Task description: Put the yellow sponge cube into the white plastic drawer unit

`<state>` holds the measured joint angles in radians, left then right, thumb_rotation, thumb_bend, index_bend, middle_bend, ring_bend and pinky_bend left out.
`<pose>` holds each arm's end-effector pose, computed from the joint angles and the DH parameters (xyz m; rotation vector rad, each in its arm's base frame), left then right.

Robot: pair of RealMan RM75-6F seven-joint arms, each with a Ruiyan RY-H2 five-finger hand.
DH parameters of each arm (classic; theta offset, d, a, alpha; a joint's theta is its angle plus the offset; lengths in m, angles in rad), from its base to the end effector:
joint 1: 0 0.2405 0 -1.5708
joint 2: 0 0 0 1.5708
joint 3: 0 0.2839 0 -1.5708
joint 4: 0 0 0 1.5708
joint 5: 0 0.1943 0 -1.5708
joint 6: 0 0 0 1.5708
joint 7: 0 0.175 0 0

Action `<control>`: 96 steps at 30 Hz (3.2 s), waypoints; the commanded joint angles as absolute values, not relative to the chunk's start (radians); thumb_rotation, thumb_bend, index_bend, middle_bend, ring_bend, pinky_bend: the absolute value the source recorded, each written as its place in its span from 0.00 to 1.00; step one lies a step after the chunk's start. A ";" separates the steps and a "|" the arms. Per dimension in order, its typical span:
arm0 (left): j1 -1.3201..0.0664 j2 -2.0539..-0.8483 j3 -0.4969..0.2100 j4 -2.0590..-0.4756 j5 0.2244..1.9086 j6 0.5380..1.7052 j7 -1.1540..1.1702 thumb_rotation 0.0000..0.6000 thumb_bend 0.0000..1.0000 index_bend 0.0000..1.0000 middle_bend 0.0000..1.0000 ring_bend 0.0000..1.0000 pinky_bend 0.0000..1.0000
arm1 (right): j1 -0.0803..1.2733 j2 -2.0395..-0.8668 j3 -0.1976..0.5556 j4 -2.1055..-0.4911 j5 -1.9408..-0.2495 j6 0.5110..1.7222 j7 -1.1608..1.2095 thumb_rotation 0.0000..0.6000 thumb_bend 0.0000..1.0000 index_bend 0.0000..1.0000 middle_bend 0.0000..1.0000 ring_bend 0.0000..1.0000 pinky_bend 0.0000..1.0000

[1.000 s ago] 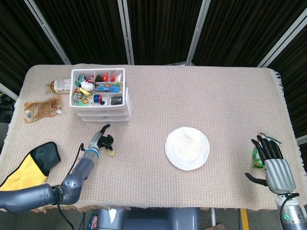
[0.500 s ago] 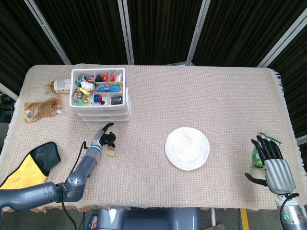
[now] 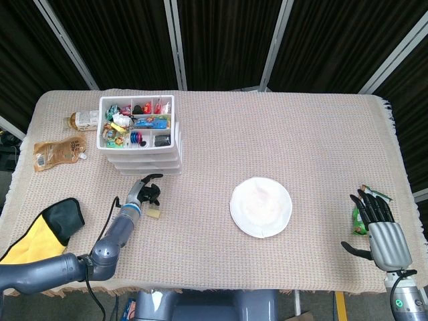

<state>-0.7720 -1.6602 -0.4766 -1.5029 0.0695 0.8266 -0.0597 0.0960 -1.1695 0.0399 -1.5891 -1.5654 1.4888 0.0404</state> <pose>-0.1896 0.3899 -0.0626 -0.6348 -2.3312 -0.9717 -0.3183 -0.2141 0.1648 1.4287 -0.9280 0.9959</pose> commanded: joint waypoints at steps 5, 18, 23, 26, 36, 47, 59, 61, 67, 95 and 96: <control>-0.759 -1.650 -0.478 -1.514 0.088 0.826 -0.069 1.00 0.91 0.11 0.97 0.88 0.60 | 0.095 -1.171 0.040 -1.589 -1.567 1.491 0.036 1.00 0.00 0.08 0.00 0.00 0.00; -0.737 -1.658 -0.465 -1.494 0.102 0.820 -0.092 1.00 0.91 0.06 0.97 0.88 0.60 | 0.095 -1.172 0.040 -1.591 -1.566 1.490 0.034 1.00 0.00 0.08 0.00 0.00 0.00; -0.744 -1.668 -0.477 -1.477 0.099 0.812 -0.099 1.00 0.91 0.08 0.97 0.88 0.60 | 0.095 -1.171 0.041 -1.592 -1.566 1.491 0.036 1.00 0.00 0.08 0.00 0.00 0.00; -0.747 -1.674 -0.489 -1.467 0.090 0.798 -0.109 1.00 0.91 0.11 0.97 0.88 0.60 | 0.095 -1.171 0.040 -1.593 -1.566 1.491 0.035 1.00 0.00 0.08 0.00 0.00 0.00; -0.745 -1.709 -0.500 -1.416 0.091 0.765 -0.146 1.00 0.91 0.13 0.97 0.88 0.60 | 0.095 -1.170 0.039 -1.594 -1.569 1.491 0.036 1.00 0.00 0.08 0.00 0.00 0.00; -0.744 -1.723 -0.495 -1.407 0.134 0.766 -0.149 1.00 0.91 0.25 0.97 0.88 0.60 | 0.094 -1.170 0.039 -1.594 -1.569 1.492 0.036 1.00 0.00 0.08 0.00 0.00 0.00; -0.717 -1.703 -0.472 -1.470 0.175 0.774 -0.154 1.00 0.91 0.26 0.97 0.88 0.60 | 0.093 -1.171 0.042 -1.595 -1.565 1.494 0.034 1.00 0.00 0.08 0.00 0.00 0.00; -0.710 -1.699 -0.466 -1.483 0.186 0.776 -0.155 1.00 0.91 0.26 0.97 0.88 0.60 | 0.093 -1.171 0.041 -1.595 -1.566 1.495 0.033 1.00 0.00 0.08 0.00 0.00 0.00; -0.678 -1.682 -0.435 -1.538 0.229 0.789 -0.161 1.00 0.91 0.26 0.97 0.88 0.60 | 0.092 -1.172 0.041 -1.596 -1.570 1.498 0.031 1.00 0.00 0.08 0.00 0.00 0.00; -0.546 -1.608 -0.232 -1.724 0.745 0.958 -0.055 1.00 0.80 0.20 0.93 0.84 0.56 | 0.091 -1.173 0.042 -1.595 -1.568 1.500 0.025 1.00 0.00 0.08 0.00 0.00 0.00; -0.544 -1.608 -0.216 -1.725 0.789 0.985 -0.030 1.00 0.78 0.19 0.93 0.84 0.56 | 0.091 -1.173 0.043 -1.595 -1.568 1.500 0.024 1.00 0.00 0.08 0.00 0.00 0.00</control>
